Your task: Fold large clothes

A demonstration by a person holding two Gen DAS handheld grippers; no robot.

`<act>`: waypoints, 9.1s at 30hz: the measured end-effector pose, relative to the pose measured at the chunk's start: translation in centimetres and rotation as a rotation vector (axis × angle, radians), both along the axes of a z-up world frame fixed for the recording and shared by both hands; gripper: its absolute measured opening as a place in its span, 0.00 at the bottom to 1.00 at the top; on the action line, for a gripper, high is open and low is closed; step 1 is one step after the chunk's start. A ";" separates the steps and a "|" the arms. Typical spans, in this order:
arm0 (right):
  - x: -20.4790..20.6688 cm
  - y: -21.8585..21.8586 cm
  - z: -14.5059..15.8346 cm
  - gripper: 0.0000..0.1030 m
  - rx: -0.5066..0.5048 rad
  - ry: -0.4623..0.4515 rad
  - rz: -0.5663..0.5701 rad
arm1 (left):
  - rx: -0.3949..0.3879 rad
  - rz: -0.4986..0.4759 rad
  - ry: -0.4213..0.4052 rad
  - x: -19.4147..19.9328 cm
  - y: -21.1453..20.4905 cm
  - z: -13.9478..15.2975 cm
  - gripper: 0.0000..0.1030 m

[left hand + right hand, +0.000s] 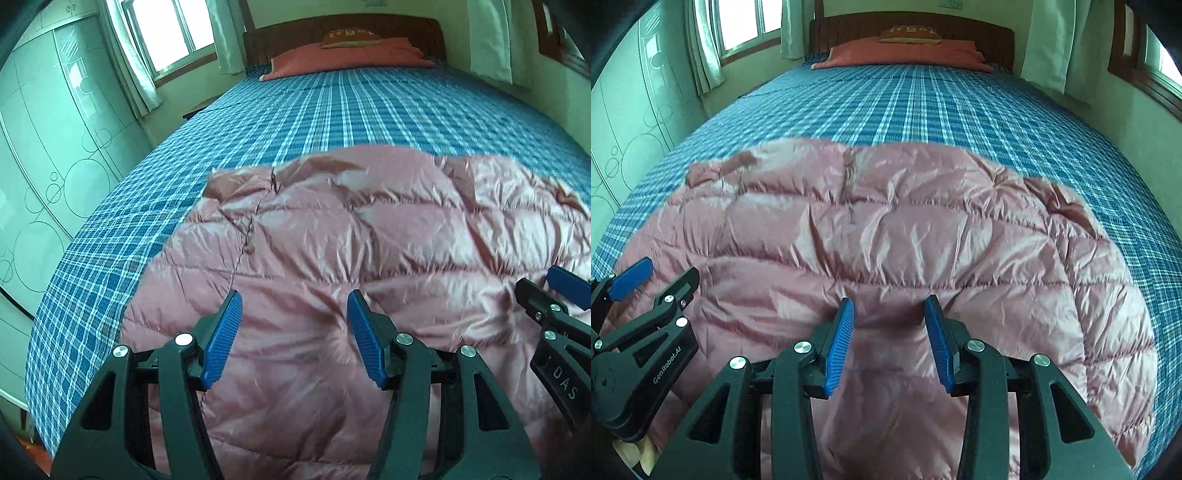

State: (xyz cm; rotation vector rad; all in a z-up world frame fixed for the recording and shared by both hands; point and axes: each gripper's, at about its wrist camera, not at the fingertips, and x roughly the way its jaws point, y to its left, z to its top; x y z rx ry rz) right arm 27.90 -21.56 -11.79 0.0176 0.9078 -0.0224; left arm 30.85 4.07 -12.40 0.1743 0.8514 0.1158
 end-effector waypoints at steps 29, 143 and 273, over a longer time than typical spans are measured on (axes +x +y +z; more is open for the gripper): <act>7.5 -3.8 -2.4 0.53 0.003 0.020 -0.101 | 0.019 0.095 0.063 6.3 1.4 -2.8 0.59; -2.3 -0.5 0.3 0.53 -0.022 -0.097 -0.084 | -0.712 0.046 -0.055 -1.2 7.4 5.3 0.15; -14.8 -20.6 -1.7 0.26 0.636 -0.006 -0.275 | -0.970 0.005 0.184 2.9 -0.8 -6.9 0.66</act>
